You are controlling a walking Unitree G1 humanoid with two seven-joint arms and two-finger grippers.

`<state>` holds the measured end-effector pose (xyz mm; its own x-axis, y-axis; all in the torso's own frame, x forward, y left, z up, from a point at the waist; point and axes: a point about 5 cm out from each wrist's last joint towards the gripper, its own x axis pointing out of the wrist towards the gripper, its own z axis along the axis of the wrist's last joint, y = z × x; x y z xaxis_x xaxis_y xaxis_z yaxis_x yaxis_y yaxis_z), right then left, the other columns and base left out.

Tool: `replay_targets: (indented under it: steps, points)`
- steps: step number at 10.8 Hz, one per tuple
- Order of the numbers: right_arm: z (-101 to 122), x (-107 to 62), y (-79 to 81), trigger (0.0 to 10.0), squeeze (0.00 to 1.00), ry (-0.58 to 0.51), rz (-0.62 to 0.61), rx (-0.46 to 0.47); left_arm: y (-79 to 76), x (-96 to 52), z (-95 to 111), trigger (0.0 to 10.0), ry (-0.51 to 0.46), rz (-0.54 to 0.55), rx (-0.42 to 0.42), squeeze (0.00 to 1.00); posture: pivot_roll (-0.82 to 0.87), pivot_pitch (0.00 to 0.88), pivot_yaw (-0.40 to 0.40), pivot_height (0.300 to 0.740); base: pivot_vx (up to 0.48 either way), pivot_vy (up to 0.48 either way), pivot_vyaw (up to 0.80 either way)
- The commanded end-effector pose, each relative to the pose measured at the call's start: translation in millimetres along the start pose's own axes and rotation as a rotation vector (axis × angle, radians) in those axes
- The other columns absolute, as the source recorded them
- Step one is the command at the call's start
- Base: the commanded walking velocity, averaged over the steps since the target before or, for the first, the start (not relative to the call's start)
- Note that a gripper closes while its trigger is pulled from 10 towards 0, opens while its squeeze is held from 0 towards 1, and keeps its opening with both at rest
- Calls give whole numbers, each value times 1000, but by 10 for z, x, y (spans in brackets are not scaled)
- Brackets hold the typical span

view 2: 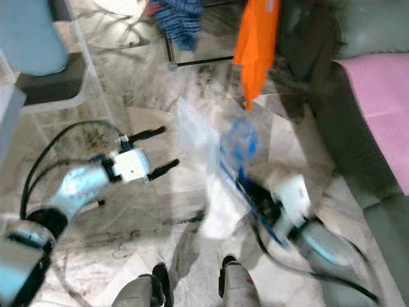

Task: Hang hanger

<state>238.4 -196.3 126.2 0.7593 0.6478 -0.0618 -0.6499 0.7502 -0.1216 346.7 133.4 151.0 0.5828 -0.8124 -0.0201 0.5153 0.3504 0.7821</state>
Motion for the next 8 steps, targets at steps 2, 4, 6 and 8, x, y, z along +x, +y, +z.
replay_targets:
  steps: [2,4,6,8]
  points:
    - [51,-69,31,10000,0,-1,88,-16,-40,-43,-46,10000,35,-49,42,1000,-294,253,89,740,0,0,0]
    - [54,-143,-55,10000,0,81,176,-85,-100,-70,-73,10000,54,-111,94,1000,-289,255,88,740,0,0,0]
    - [89,-175,-154,10000,0,136,235,-161,-111,-83,-96,10000,77,-160,116,1000,-277,254,84,740,0,0,0]
    - [157,-182,-193,10000,0,174,309,-225,-122,-92,-140,10000,122,-221,132,1000,-277,257,87,740,0,0,0]
